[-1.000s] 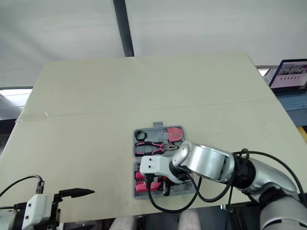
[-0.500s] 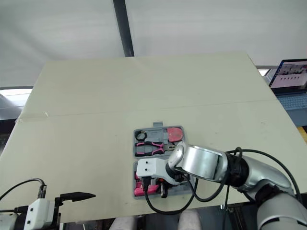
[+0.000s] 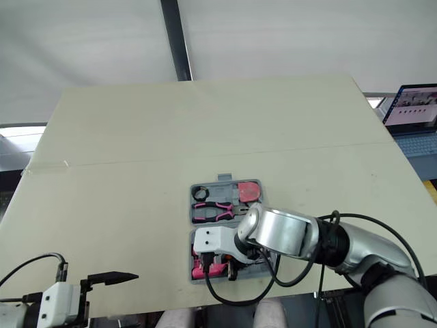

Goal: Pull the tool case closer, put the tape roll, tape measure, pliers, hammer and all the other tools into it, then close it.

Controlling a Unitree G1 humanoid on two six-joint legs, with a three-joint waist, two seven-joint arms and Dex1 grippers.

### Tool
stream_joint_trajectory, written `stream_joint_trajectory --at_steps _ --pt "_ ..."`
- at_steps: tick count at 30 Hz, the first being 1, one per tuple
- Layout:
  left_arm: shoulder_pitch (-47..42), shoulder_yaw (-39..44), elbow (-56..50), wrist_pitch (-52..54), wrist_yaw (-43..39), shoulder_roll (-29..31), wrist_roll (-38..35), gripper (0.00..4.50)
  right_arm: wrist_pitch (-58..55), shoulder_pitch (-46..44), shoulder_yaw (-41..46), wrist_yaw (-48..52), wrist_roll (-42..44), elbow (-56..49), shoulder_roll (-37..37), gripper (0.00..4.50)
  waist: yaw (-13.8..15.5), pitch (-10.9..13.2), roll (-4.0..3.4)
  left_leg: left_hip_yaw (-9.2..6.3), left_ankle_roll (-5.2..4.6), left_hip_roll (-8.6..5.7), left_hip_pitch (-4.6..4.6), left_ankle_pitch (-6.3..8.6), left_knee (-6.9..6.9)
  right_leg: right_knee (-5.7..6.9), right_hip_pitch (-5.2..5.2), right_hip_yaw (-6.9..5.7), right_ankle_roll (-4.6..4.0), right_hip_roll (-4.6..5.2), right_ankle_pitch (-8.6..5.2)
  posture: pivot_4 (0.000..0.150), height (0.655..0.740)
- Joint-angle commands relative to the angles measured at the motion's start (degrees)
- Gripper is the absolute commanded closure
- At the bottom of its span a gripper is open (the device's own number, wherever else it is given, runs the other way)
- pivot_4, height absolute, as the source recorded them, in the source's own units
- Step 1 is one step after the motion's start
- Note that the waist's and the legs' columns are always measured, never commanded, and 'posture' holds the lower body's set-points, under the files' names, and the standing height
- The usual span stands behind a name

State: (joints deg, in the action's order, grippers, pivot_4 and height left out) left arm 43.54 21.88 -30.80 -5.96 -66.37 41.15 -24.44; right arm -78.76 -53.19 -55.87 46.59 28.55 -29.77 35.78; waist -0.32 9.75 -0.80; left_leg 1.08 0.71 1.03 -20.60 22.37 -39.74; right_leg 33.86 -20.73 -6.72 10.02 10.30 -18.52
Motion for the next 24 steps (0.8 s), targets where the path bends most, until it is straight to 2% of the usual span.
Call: stream_joint_trajectory --at_steps 1,7,9,12,16,17,24 --pt "0.83 -0.01 -1.04 -0.17 0.12 -0.17 -0.14 0.0 -1.72 -1.27 3.2 1.7 2.11 -2.55 0.42 1.36 0.01 0.0 0.0 0.0 0.0 0.0 0.0 0.0 0.0 0.0 0.0 0.0 0.0 0.0 0.0 0.15 0.74" --pt "0.07 -0.37 -0.97 -0.05 0.81 -0.22 0.03 0.0 -3.37 -0.41 10.37 2.0 5.25 -4.85 2.45 1.36 0.08 0.0 0.0 0.0 0.0 0.0 0.0 0.0 0.0 0.0 0.01 0.0 0.0 0.0 0.0 0.15 0.74" --pt "-0.15 -0.46 -0.91 -0.08 0.98 -0.18 0.03 0.0 -0.33 3.54 14.52 1.97 6.05 -5.26 3.72 1.36 0.14 -0.01 0.02 0.0 0.0 0.0 0.0 0.0 0.0 -0.01 0.01 0.0 0.0 0.0 0.0 0.15 0.74" --pt "-0.36 -0.64 -0.87 -0.15 1.06 -0.21 -0.08 0.0 12.88 13.15 18.81 3.53 3.54 -5.86 7.62 2.22 0.43 -0.08 0.19 -0.03 0.0 -0.01 0.0 0.01 0.03 -0.04 0.05 -0.05 0.0 0.01 0.0 0.15 0.74" --pt "-0.97 -0.92 -0.33 -0.25 1.1 -0.19 0.12 0.0 28.16 24.83 25.28 7.13 2.27 -4.06 10.18 4.18 0.2 -0.05 0.26 0.09 -0.01 -0.01 0.04 0.01 0.03 -0.08 0.06 -0.05 0.01 0.03 0.0 0.15 0.74" --pt "-1.12 -0.96 -0.21 -0.31 1.09 -0.21 0.11 0.0 32.06 27.16 26.02 8.38 1.09 -3.24 10.99 4.4 0.2 -0.05 0.26 0.13 -0.01 0.01 0.07 0.01 0.04 -0.08 0.08 -0.04 0.01 0.02 0.0 0.15 0.74" --pt "-2.07 -1.74 -0.08 -0.24 1.55 -0.25 0.44 0.0 38.55 31.91 24.98 11.55 -3.86 0.72 11.06 4.4 0.26 -0.02 0.32 0.14 -0.01 0.02 0.11 0.01 0.04 -0.08 0.09 -0.04 0.01 0.02 0.0 0.15 0.74"
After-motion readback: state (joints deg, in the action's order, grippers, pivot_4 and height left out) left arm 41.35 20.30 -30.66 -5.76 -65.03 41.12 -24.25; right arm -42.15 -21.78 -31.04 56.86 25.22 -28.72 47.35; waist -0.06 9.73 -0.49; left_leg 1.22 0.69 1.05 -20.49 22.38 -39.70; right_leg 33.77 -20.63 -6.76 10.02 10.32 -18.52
